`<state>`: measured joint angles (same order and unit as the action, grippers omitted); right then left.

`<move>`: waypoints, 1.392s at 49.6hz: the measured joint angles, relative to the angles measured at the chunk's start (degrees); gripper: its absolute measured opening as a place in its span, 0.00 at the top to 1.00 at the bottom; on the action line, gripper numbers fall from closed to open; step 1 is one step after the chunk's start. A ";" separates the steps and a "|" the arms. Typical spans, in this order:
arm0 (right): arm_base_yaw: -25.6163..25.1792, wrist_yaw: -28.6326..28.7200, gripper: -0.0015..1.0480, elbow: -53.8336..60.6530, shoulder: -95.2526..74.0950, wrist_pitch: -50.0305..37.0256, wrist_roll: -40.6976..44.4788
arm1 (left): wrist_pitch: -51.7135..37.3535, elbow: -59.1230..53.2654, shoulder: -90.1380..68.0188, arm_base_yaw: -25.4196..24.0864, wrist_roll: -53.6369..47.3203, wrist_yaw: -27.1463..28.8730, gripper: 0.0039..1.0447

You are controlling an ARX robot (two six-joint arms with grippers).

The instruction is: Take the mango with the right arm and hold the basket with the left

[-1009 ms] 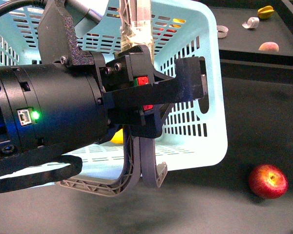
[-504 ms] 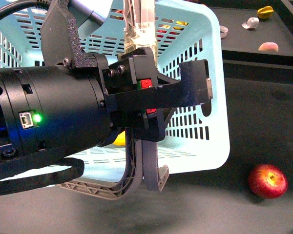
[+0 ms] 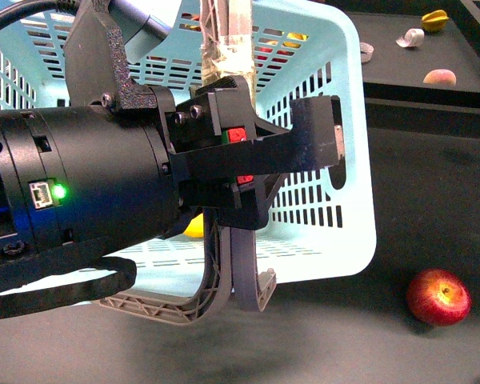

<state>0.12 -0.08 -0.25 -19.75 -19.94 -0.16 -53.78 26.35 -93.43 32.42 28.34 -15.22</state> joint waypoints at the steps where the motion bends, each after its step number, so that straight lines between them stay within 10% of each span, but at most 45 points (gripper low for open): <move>1: 0.00 0.00 0.98 0.00 0.48 0.46 0.00 | 0.00 0.00 0.00 0.00 0.02 -0.02 0.84; 42: 0.00 0.15 0.98 -0.04 19.43 19.85 0.04 | -0.02 0.00 0.00 0.00 0.04 -0.02 0.84; 58: 0.00 0.15 0.41 -0.04 19.43 19.85 0.13 | -0.02 0.00 0.00 0.11 -0.07 0.83 0.84; 69: 0.00 0.17 0.09 -0.04 19.52 19.87 0.15 | 5.68 8.52 -6.12 -0.07 5.68 25.92 0.84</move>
<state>0.12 0.10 -0.30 -0.23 -0.08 -0.01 -48.10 34.87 -99.55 32.36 34.02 10.70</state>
